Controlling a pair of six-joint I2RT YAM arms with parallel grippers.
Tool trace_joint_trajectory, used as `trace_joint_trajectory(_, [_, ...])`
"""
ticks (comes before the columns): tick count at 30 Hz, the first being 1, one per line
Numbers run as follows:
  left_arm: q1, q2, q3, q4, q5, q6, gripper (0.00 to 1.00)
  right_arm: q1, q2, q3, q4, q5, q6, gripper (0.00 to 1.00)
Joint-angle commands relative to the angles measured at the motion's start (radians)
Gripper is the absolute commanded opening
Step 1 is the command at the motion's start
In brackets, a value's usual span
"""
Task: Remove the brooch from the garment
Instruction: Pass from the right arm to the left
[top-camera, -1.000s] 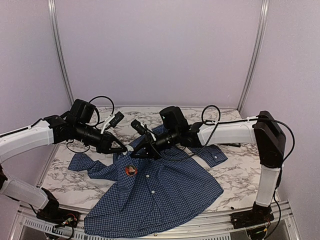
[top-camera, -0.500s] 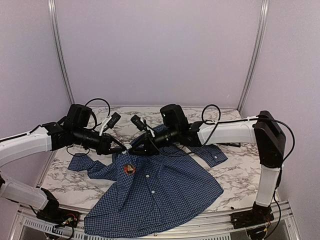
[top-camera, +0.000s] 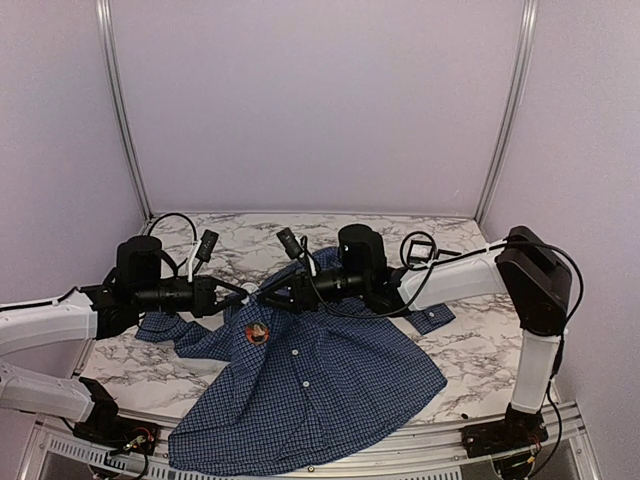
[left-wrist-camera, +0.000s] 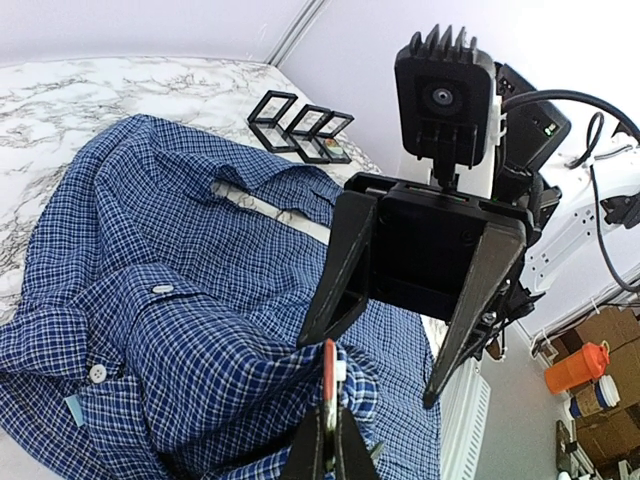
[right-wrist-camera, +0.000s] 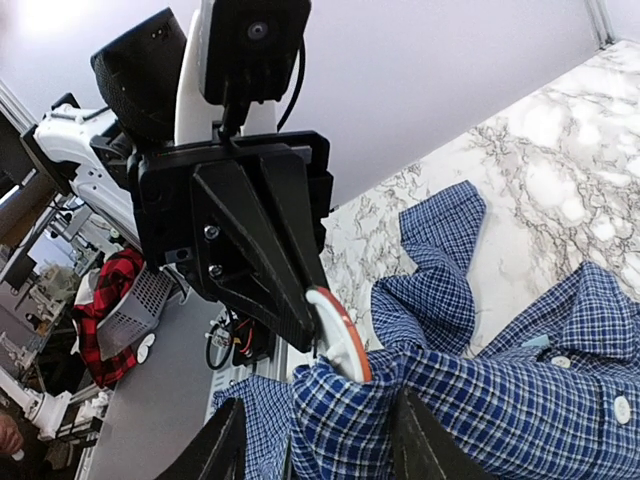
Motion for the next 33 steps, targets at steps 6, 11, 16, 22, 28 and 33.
trace_joint_trajectory(6, [-0.025, -0.037, -0.088, 0.283, -0.081, -0.124, 0.00, -0.007, 0.069, -0.033, 0.371, 0.030, 0.320, 0.50])
trace_joint_trajectory(11, [-0.053, -0.030, -0.115, 0.364, -0.127, -0.157, 0.00, -0.006, 0.098, -0.032, 0.422, 0.037, 0.378, 0.48])
trace_joint_trajectory(16, [-0.072, -0.026, -0.138, 0.422, -0.164, -0.178, 0.00, -0.007, 0.102, -0.032, 0.415, 0.050, 0.384, 0.45])
trace_joint_trajectory(22, [-0.087, -0.025, -0.146, 0.446, -0.179, -0.179, 0.00, -0.003, 0.129, -0.033, 0.473, 0.045, 0.437, 0.38])
trace_joint_trajectory(28, [-0.096, -0.020, -0.143, 0.453, -0.181, -0.175, 0.00, -0.003, 0.131, -0.026, 0.467, 0.045, 0.439, 0.34])
trace_joint_trajectory(33, [-0.106, -0.013, -0.139, 0.456, -0.170, -0.163, 0.00, -0.003, 0.137, -0.013, 0.458, 0.037, 0.441, 0.30])
